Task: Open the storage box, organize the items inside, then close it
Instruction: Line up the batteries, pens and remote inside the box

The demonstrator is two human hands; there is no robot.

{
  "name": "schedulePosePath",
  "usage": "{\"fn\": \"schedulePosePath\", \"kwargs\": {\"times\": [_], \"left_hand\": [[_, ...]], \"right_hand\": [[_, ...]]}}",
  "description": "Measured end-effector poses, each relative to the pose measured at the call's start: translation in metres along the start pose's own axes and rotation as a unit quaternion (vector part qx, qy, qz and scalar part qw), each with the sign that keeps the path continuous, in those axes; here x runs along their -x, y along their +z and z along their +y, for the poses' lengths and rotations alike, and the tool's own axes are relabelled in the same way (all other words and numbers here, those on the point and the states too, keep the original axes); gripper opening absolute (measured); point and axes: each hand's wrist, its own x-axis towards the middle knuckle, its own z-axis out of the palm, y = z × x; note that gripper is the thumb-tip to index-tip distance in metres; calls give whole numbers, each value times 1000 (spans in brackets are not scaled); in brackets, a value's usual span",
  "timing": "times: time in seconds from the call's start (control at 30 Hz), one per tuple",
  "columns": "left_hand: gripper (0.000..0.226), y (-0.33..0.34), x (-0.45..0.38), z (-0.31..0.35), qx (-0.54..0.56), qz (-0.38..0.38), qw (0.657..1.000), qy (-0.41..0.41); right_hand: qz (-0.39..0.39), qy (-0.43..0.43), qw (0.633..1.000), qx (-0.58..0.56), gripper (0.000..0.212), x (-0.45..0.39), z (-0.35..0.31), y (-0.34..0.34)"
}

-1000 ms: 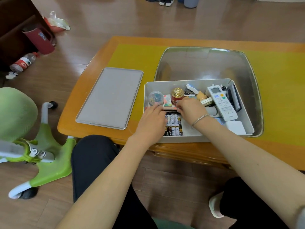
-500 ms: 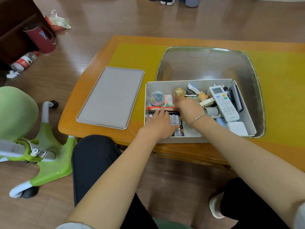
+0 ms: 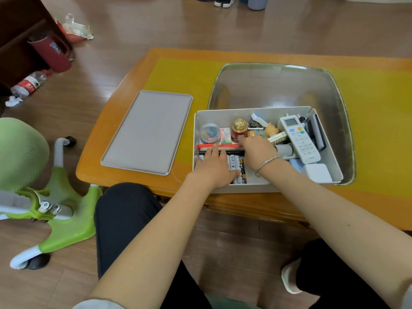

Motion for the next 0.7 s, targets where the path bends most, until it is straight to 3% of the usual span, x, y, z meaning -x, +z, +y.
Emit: {"fn": "schedulePosePath", "kwargs": {"times": [0.27,0.43,0.63,0.7], "left_hand": [[89,-1,0,2,-5,-17,999,-27],[91,0,1,3,8,-19,999,-34],[75,0,0,-2,10,-35,999,3],[77,0,-1,-2,5,-37,999,-4]], "right_hand": [[64,24,994,-88,27,9,5,-2],[4,41,992,-119,37,11,6,0],[-16,37,983,-177,46,21,14,-1],[11,28,980,-196,41,27,18,-5]]}}
